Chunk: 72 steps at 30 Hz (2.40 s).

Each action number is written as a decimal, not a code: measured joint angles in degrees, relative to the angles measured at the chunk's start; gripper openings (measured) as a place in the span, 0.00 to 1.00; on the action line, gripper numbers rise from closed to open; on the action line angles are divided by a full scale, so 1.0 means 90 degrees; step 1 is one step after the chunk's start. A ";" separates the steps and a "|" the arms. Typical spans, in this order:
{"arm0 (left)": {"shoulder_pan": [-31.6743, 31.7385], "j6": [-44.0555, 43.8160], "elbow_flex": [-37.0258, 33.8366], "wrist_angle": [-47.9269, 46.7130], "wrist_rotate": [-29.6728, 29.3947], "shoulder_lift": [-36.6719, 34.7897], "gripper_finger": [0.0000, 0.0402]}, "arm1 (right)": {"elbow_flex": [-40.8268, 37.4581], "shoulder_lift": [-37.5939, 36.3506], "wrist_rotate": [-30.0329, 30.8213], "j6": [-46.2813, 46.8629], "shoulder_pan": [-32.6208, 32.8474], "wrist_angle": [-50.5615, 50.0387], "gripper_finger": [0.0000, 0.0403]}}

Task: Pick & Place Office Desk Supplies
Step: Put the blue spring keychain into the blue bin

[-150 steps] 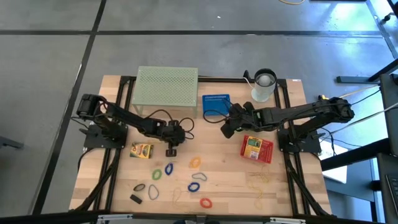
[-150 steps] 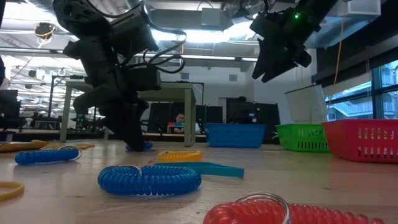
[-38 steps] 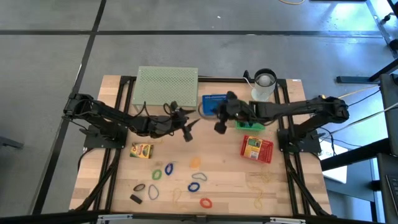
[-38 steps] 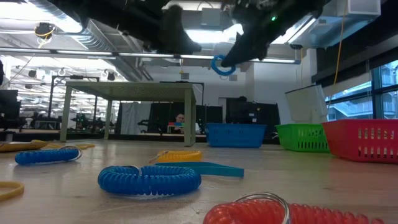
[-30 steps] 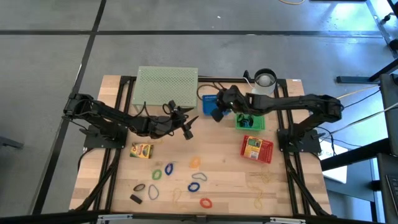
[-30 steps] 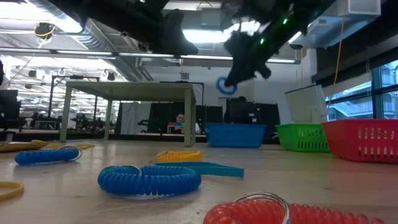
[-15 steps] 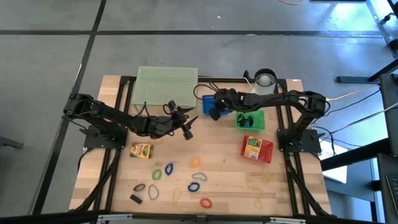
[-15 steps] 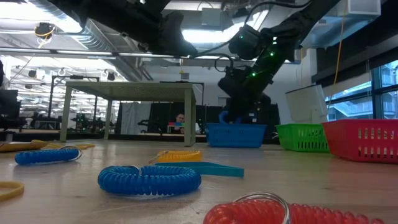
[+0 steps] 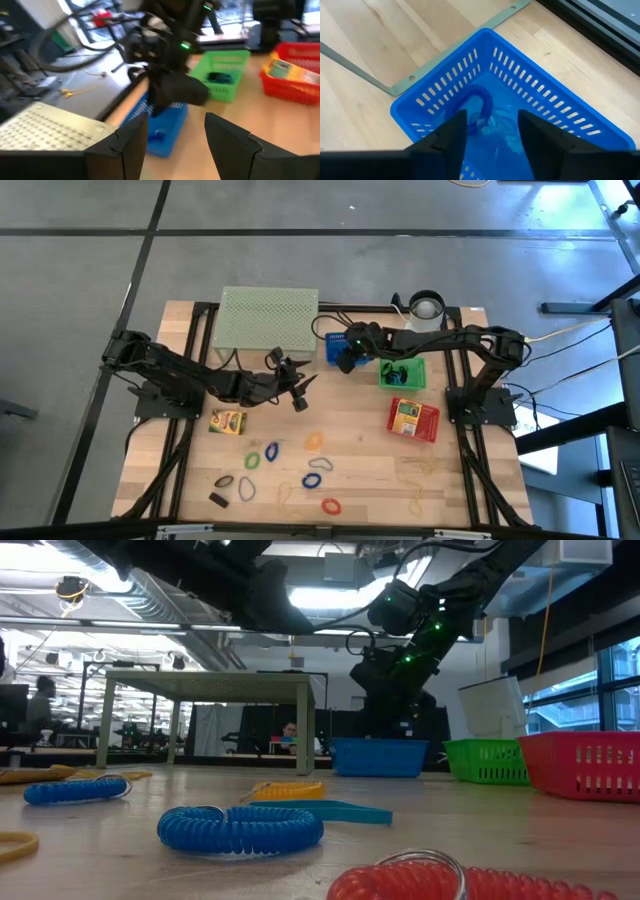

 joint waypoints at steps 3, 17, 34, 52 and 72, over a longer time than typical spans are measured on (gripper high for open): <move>-0.0175 -0.0194 0.0000 -0.0488 0.0545 0.0000 0.47 | -0.0001 -0.0055 -0.0115 -0.0001 0.0007 -0.0031 0.50; -0.0701 -0.2089 0.0000 -0.4440 0.3798 0.0000 0.47 | -0.0001 -0.0950 -0.1012 0.0000 0.0710 0.0003 0.46; -0.1983 -0.2132 0.0000 -0.4624 0.3410 0.0219 0.47 | -0.0001 -0.0988 -0.0990 -0.0002 0.1382 0.0049 0.43; -0.2012 -0.1736 0.0018 -0.4453 0.3598 0.1151 0.33 | 0.0001 -0.0984 -0.0774 -0.0005 0.1413 0.0049 0.43; -0.1945 -0.0365 -0.0017 -0.3134 0.2264 0.0261 0.03 | 0.0001 -0.1612 -0.0825 0.0163 0.1632 0.0051 0.43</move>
